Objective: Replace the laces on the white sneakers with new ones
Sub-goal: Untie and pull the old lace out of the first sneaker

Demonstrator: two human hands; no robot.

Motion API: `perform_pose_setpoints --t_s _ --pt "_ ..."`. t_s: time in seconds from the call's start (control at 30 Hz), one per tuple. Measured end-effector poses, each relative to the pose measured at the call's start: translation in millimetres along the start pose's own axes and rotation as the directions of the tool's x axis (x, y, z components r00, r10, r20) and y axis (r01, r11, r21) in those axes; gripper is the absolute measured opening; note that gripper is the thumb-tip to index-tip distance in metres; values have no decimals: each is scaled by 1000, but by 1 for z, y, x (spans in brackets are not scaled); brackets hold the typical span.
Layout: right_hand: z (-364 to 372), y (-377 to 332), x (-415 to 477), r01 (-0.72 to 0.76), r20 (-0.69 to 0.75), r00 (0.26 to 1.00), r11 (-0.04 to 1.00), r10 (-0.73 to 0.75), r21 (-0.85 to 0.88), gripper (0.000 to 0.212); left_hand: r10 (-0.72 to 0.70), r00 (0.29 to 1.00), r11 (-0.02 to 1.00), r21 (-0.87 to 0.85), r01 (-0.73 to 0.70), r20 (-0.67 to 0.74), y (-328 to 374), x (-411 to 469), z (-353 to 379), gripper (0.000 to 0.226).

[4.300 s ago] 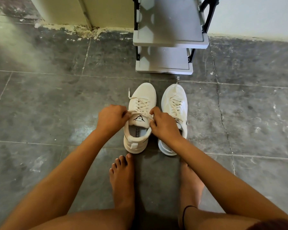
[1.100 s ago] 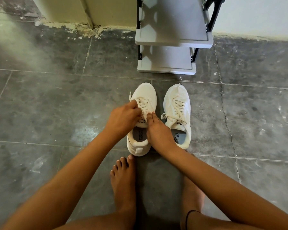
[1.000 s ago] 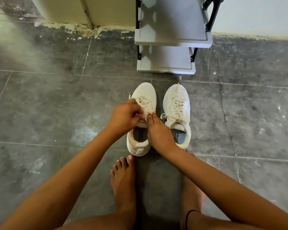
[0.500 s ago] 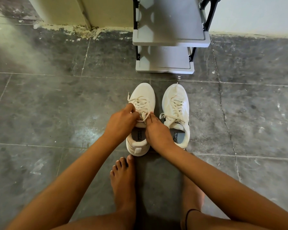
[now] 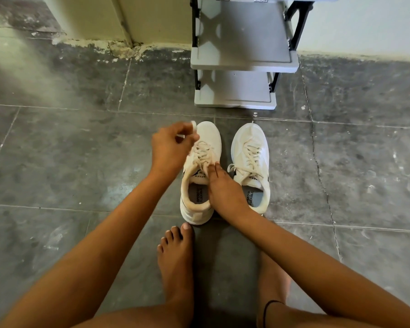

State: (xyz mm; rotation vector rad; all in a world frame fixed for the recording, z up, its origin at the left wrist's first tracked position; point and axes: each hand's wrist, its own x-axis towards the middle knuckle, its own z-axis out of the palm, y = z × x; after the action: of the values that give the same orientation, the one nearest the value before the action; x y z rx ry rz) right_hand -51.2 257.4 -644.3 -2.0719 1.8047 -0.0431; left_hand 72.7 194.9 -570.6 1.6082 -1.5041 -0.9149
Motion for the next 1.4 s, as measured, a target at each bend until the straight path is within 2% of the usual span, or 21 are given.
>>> perform_pose_setpoints --t_s 0.1,0.2,0.3,0.37,0.5,0.57,0.67,0.77,0.83,0.87,0.93,0.97,1.0,1.03,1.07,1.1,1.13,1.2,1.27,1.33,1.4 --pt "-2 1 0 -2 -13 1000 998 3 69 54 -59 997 951 308 39 59 -9 8 -12 62" --pt "-9 4 -3 11 -93 996 991 2 136 52 -119 970 845 534 -14 214 -25 0 -11 45" --pt "-17 4 -3 43 -194 981 988 -14 147 48 -135 940 820 568 -72 314 -33 -14 -1 33" --pt "-23 3 -4 57 -214 977 982 -17 181 43 -70 956 784 609 -124 284 -36 -18 2 24" --pt "-27 6 -6 87 -252 967 970 -28 226 32 -44 968 793 598 -116 247 -44 -15 -7 28" --pt "-28 8 -5 94 -236 971 974 -44 205 34 -28 967 791 597 -135 255 -44 -15 -8 28" --pt "-27 3 -2 88 -133 988 995 -81 49 44 0 962 764 620 -177 275 -42 -17 -3 25" --pt "-26 -2 4 53 -74 996 998 -55 -20 38 -3 951 722 659 -211 309 -43 -20 0 32" --pt "-29 -3 11 -27 -103 993 976 50 217 31 -24 946 694 686 -216 322 -43 -22 2 35" --pt "-33 -4 16 -81 -100 986 914 131 399 29 -32 945 684 696 -217 326 -43 -22 4 33" --pt "-38 -8 21 -165 14 975 677 222 717 32 -41 940 663 713 -229 340 -42 -23 9 28" --pt "-39 -11 21 -190 89 975 562 203 805 35 -40 938 652 720 -237 345 -41 -24 10 27" --pt "-40 -12 19 -212 145 975 506 169 836 37 -36 937 646 723 -243 347 -41 -24 11 26" --pt "-40 -10 18 -211 161 977 543 139 813 38 -29 937 649 719 -248 349 -41 -24 10 26" --pt "-41 -6 18 -173 127 985 674 118 718 36 -23 935 657 710 -252 353 -42 -25 10 26" --pt "-41 0 18 -104 64 995 832 83 545 34 -21 932 670 698 -255 361 -43 -26 9 25" --pt "-43 7 18 -26 4 1000 936 26 351 32 -23 929 682 685 -256 370 -44 -27 7 25" --pt "-45 12 16 115 -83 990 992 -111 44 30 -21 923 695 669 -263 384 -45 -27 5 24" --pt "-41 10 14 184 -162 966 977 -199 -104 26 -17 920 702 660 -267 391 -45 -25 5 23" --pt "-39 3 16 165 -239 957 986 -166 -21 20 -14 919 700 660 -273 395 -45 -23 5 23" --pt "-42 -6 24 66 -241 971 957 4 283 14 -12 919 688 670 -278 394 -46 -24 5 23"
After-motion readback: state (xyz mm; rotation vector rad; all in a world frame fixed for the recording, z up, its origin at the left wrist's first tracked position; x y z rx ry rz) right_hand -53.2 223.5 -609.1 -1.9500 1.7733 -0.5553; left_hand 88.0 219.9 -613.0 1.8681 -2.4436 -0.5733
